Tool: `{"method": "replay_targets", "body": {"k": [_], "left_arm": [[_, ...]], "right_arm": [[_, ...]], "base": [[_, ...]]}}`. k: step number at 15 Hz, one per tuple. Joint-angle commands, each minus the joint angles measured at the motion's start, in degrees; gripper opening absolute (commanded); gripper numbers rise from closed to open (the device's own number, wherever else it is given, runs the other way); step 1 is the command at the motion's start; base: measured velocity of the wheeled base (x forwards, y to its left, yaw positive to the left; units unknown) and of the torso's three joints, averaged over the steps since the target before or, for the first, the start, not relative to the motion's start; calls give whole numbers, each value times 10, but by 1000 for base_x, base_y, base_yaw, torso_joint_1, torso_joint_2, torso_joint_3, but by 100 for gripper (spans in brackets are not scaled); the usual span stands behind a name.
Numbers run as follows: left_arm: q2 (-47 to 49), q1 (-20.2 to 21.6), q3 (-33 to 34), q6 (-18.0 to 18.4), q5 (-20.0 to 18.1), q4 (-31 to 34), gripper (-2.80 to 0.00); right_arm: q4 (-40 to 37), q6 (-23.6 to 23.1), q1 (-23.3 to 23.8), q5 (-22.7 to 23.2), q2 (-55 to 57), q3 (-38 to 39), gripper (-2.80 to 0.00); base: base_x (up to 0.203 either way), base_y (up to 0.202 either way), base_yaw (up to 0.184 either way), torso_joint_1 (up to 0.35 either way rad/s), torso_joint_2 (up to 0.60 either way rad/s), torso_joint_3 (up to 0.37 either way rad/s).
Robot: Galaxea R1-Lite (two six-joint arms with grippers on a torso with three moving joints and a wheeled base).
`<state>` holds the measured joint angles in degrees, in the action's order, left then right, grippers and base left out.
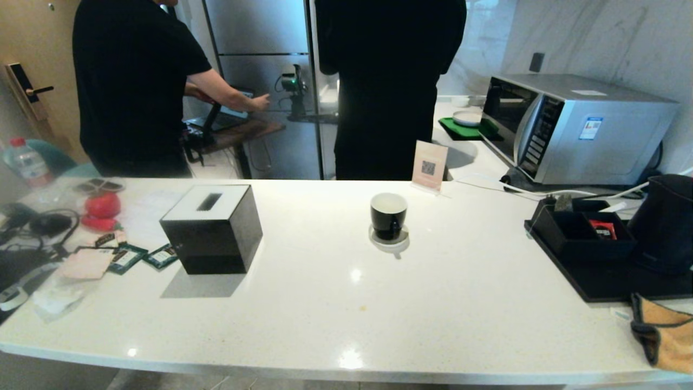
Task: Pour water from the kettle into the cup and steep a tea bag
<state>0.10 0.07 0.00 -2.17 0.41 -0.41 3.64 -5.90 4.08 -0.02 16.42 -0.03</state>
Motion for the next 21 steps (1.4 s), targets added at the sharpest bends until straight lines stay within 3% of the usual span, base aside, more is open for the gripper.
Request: {"method": "replay_targets", "body": {"k": [1,7,21], "left_arm": [[0,0,0,0,1,0,-280],[1,0,0,0,0,0,-280],[1,0,0,0,0,0,-280]], "right_arm": [[-21,1,-20,0,-38,0,-280],[-42,27,-40,-1,-162,0,-280],[-27,33,-39,-1,-160,-7,-280]], "base": [[0,0,0,0,0,0],[0,0,0,0,0,0],[0,0,0,0,0,0]]}}
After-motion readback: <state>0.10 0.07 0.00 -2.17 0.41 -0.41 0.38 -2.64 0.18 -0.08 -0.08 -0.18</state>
